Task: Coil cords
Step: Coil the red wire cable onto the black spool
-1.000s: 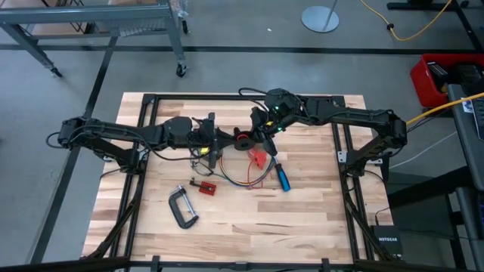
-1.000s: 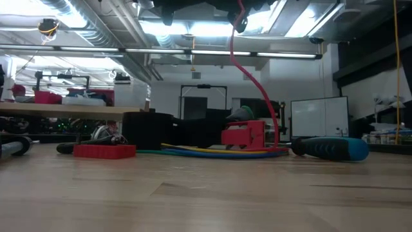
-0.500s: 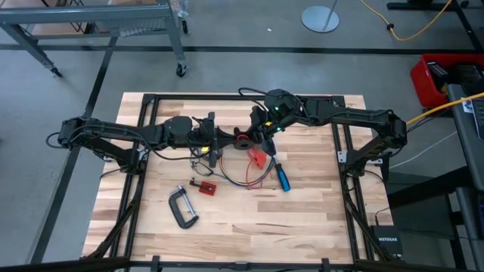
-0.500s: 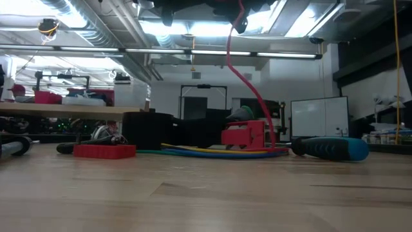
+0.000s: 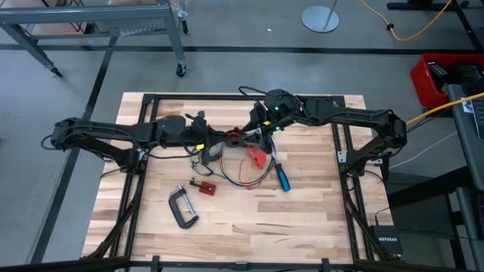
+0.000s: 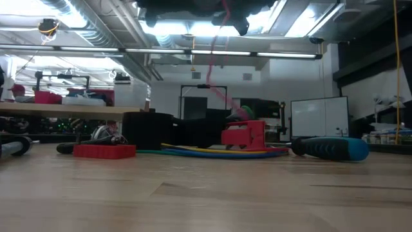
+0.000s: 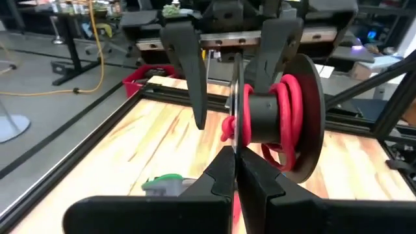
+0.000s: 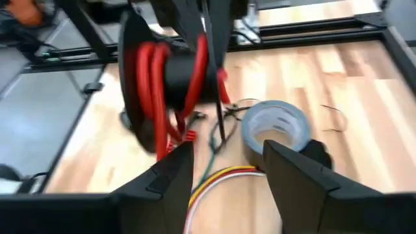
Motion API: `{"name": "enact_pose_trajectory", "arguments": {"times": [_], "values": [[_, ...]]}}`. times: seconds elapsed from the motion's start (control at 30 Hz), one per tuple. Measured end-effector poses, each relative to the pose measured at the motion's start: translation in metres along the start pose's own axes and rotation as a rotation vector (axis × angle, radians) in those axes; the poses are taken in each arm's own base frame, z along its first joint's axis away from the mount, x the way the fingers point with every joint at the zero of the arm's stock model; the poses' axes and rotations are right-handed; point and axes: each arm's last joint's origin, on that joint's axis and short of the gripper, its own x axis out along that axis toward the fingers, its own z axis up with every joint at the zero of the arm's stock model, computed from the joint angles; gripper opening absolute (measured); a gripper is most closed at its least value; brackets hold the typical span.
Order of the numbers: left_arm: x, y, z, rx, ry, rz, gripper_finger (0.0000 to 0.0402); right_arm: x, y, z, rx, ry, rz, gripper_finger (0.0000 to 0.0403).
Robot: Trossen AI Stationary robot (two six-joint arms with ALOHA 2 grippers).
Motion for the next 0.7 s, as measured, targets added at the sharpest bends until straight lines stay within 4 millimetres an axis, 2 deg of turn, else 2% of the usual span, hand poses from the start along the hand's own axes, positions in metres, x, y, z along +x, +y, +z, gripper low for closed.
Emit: {"name": "enact_pose_trajectory", "arguments": {"times": [0.17, 0.37, 0.5, 0.7], "values": [[-0.019, 0.004, 0.004, -0.026, 0.018, 0.03, 0.0, 0.0, -0.004, -0.001, 0.004, 0.017, -0.131, 0.019], [-0.036, 0.011, 0.009, -0.045, -0.006, 0.211, 0.0, 0.0, -0.005, -0.008, 0.052, 0.082, -0.185, 0.0191], [-0.04, 0.014, 0.014, -0.06, -0.063, 0.296, 0.0, 0.003, -0.005, -0.011, 0.113, 0.099, -0.168, 0.0191], [-0.04, 0.013, 0.023, -0.107, -0.163, 0.294, 0.0, 0.018, -0.012, -0.015, 0.172, 0.109, -0.211, 0.0191]]}}
